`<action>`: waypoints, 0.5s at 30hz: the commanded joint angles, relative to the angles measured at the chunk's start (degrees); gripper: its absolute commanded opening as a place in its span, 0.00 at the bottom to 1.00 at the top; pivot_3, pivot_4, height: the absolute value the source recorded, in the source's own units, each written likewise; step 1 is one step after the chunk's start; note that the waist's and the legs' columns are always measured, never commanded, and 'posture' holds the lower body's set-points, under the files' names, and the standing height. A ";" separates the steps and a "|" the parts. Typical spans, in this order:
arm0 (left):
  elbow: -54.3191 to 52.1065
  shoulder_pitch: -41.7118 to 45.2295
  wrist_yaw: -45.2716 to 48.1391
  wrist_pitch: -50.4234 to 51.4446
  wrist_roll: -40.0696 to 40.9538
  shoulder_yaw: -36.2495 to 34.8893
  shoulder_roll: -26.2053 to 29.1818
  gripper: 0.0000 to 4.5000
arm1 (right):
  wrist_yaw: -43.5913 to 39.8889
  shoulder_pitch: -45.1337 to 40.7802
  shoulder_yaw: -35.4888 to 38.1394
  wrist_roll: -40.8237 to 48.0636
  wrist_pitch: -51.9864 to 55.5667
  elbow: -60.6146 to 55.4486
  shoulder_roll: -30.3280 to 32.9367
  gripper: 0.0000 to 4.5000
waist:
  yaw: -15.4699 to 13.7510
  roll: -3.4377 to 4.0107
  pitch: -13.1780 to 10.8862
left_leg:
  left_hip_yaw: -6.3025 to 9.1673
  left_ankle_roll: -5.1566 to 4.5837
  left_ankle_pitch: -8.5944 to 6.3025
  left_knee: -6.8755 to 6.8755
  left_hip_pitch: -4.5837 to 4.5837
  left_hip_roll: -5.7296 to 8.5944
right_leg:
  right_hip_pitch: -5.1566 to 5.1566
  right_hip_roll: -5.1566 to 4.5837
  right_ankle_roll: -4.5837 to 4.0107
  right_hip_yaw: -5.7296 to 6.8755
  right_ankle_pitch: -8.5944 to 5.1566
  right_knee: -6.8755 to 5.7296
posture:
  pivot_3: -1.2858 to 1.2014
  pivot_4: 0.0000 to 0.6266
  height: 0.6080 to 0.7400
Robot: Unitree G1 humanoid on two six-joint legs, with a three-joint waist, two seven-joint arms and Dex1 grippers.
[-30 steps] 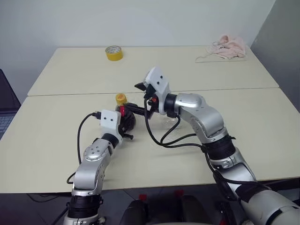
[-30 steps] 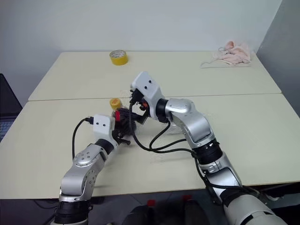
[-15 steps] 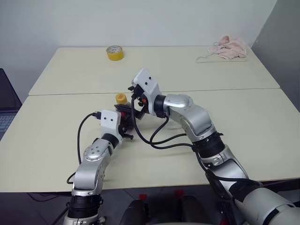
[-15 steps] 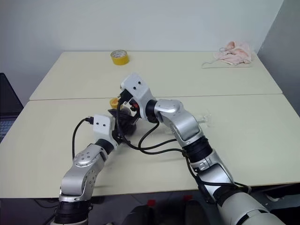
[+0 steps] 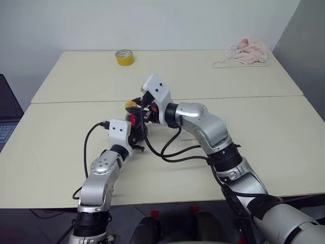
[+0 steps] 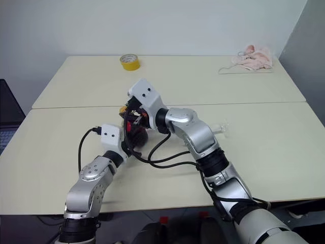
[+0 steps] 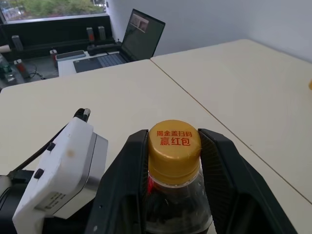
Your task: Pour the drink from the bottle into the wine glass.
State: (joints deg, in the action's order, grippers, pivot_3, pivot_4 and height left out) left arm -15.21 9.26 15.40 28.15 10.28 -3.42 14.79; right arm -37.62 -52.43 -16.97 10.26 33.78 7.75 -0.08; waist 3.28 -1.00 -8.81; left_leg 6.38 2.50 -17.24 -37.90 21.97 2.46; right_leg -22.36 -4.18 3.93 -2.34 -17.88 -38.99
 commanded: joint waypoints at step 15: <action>-4.07 -2.46 5.82 5.01 7.02 -1.50 3.68 0.17 | -18.77 3.67 3.23 14.38 -8.35 -5.37 -5.04 0.27 | 0.16 0.05 -0.03 | 0.02 0.00 0.00 0.03 -0.01 -0.06 | 0.00 0.02 0.00 0.01 0.00 0.00 | 0.52 0.24 1.00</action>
State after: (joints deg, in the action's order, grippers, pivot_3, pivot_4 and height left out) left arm -20.37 7.23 21.86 31.47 17.13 -4.54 18.17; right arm -53.49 -47.51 -11.58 19.74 25.64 7.93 -1.87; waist 3.44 -0.95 -8.84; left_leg 6.39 2.50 -17.24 -37.85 21.96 2.41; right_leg -22.37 -4.16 3.93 -2.35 -17.88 -38.99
